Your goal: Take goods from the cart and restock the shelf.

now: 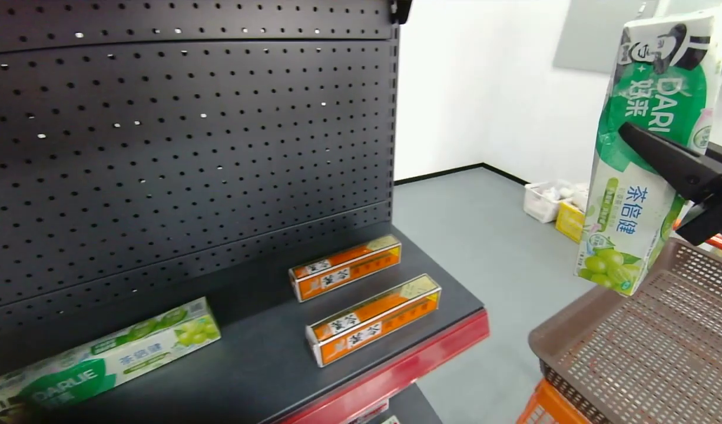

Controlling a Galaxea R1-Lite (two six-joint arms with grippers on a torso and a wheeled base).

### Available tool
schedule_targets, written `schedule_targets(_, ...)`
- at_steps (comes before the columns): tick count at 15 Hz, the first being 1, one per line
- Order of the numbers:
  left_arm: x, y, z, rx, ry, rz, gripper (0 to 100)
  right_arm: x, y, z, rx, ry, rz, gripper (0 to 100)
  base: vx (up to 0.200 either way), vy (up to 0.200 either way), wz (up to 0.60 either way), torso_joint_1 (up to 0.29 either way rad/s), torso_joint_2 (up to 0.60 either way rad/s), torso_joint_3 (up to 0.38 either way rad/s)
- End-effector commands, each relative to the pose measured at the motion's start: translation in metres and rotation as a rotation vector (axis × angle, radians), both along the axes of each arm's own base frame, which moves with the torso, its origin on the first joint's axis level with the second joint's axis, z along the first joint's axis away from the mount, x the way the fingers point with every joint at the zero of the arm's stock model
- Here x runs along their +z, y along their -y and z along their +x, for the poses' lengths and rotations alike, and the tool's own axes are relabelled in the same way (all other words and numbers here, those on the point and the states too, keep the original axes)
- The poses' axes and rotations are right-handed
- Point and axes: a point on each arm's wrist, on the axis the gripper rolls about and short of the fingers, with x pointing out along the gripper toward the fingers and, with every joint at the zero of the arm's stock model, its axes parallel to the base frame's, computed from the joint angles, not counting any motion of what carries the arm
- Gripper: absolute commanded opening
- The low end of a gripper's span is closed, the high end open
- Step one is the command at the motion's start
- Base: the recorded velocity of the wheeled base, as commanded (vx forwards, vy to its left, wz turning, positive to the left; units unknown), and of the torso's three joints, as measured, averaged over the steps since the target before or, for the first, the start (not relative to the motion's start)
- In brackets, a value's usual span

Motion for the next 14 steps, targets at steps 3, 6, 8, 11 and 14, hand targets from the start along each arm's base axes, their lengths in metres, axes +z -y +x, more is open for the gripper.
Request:
schedule_targets(3,0.0,0.0,0.0,0.0,0.0,0.0,100,-0.0009,0.0002,0.0008,-0.002,-0.003,-0.002,0,0.0,0.0,0.6,-0.001,0.0,0.004)
schedule_targets(6,0.0,0.0,0.0,0.0,0.0,0.0,100,-0.002,0.0011,0.0016,-0.009,-0.01,0.0,0,0.0,0.0,0.6,0.005,0.0,0.004)
schedule_targets(8,0.0,0.0,0.0,0.0,0.0,0.0,100,-0.002,0.0011,0.0016,-0.007,-0.012,0.002,0,0.0,0.0,0.6,0.0,0.0,0.0)
schedule_targets(11,0.0,0.0,0.0,0.0,0.0,0.0,100,-0.0051,0.001,0.0015,0.002,-0.031,0.005,0,0.0,0.0,0.4,0.003,0.0,0.003)
schedule_targets(14,0.0,0.0,0.0,0.0,0.0,0.0,100,-0.0018,-0.0009,0.0014,0.024,-0.027,0.014,0,0.0,0.0,0.0,0.0,0.0,0.0)
